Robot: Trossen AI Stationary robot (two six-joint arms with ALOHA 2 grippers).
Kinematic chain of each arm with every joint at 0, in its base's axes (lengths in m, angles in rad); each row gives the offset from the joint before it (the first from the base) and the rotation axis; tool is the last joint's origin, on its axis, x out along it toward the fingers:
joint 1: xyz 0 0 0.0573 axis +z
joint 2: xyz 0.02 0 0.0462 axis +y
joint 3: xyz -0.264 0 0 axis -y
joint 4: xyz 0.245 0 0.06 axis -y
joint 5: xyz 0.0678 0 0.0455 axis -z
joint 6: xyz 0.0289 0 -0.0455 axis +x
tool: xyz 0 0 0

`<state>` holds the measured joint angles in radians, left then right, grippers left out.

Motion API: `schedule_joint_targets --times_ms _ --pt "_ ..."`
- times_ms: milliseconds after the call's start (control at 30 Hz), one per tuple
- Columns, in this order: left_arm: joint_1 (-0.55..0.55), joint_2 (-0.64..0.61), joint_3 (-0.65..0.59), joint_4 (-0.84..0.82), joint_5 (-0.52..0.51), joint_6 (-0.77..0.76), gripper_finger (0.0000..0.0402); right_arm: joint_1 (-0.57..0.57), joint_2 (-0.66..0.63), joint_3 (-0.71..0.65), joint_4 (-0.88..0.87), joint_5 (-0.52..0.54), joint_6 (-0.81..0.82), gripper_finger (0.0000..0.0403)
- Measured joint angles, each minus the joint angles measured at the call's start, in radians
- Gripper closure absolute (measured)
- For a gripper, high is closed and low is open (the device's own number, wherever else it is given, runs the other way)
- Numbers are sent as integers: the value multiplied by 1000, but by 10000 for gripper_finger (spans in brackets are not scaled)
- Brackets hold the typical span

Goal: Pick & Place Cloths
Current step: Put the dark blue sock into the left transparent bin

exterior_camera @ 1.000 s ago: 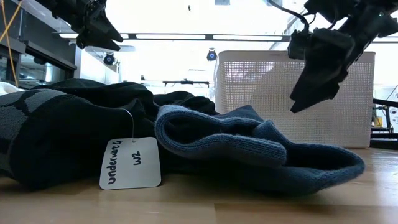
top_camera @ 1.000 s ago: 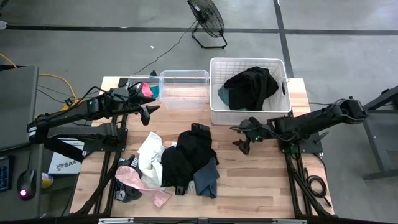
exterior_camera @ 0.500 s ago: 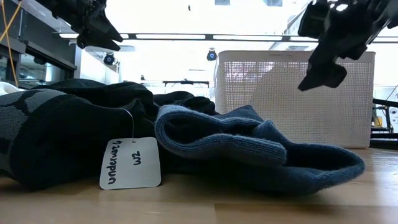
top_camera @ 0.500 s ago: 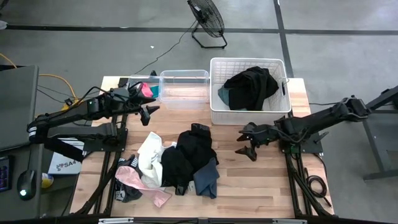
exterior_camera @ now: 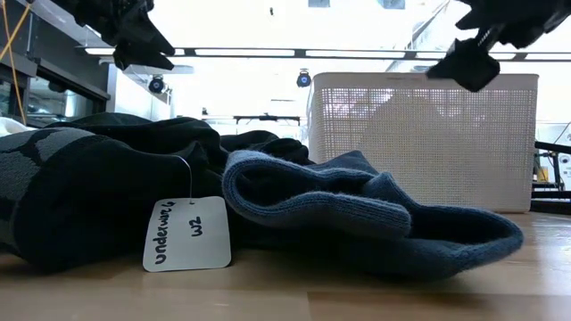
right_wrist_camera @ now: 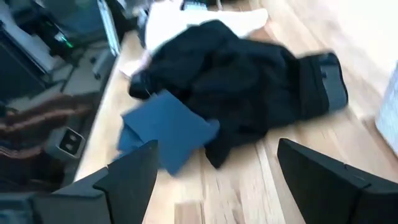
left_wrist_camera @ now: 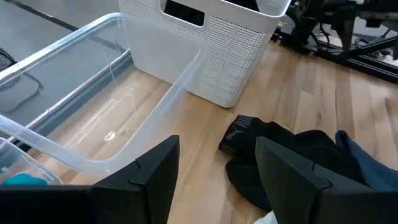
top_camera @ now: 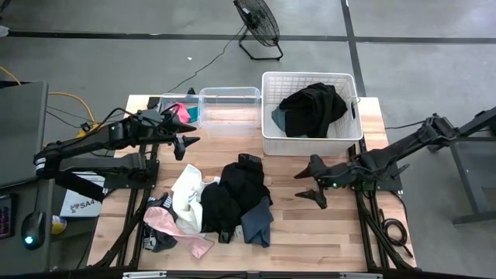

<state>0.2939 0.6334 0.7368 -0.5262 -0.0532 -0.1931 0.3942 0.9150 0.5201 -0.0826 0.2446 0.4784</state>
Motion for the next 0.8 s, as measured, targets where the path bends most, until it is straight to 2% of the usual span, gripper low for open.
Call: schedule_joint_targets --times_ms 267,633,800 --pt "0 48 0 0 27 -14 195 1 -48 0 60 -9 -53 84" --pt "0 162 0 1 179 5 195 1 -48 0 63 -16 -11 84" --pt "0 195 0 1 209 5 195 1 -48 0 61 -16 -12 84"
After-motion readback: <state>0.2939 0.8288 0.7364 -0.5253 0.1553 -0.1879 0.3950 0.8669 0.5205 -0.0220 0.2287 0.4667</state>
